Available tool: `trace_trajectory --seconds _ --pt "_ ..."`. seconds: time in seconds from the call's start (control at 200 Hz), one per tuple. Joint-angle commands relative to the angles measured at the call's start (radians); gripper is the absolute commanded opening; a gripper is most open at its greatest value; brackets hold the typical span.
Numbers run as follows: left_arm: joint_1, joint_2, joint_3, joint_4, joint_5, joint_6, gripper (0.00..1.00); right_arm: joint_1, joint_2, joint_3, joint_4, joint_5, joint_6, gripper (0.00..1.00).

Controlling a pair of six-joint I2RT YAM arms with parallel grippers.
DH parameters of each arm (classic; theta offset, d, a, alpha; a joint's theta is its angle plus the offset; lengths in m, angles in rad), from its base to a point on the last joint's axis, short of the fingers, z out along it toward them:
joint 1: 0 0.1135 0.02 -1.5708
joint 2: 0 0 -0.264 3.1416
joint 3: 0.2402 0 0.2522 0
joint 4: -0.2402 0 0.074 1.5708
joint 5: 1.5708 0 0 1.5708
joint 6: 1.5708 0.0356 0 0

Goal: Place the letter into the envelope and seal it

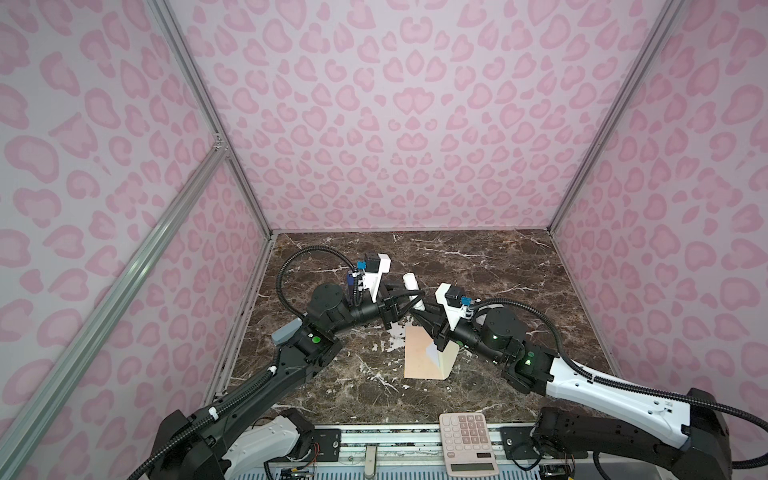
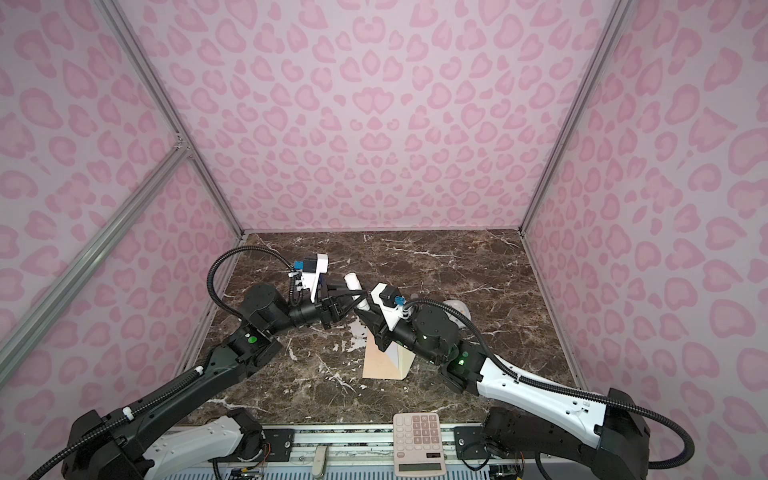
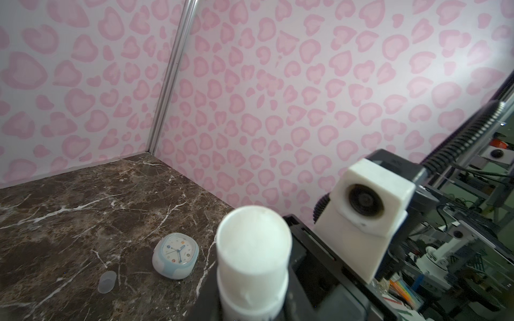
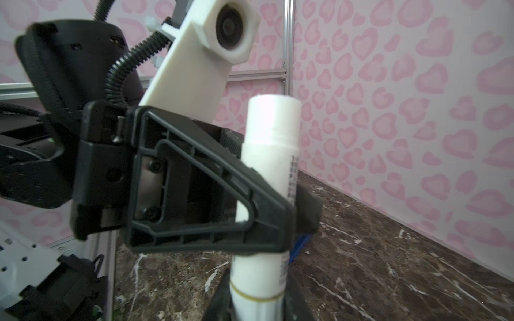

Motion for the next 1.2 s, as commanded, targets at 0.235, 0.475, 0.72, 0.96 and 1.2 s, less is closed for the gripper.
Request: trace_trajectory --seconds 0.235,0.475,0.72,0.96,1.2 --pt "0.002 0.003 -0.004 0.014 0.093 -0.008 0.04 -0.061 -0.023 -0.016 0.027 -0.180 0.065 0.16" --pt "0.002 -0.041 0.018 -0.167 -0.232 0.023 0.04 -0.049 -0.047 -0.071 0.012 0.024 -0.081 0.58" --pt "0.001 -0.072 0.017 -0.192 -0.416 0.005 0.04 0.096 -0.016 -0.110 0.081 0.378 -0.232 0.59" --pt "-0.073 -0.052 0.023 -0.167 -0.548 0.030 0.04 0.169 0.095 -0.079 0.234 0.552 -0.271 0.54" --pt "-0.123 -0.020 0.027 -0.127 -0.625 0.021 0.04 0.185 0.185 -0.032 0.305 0.630 -0.300 0.54"
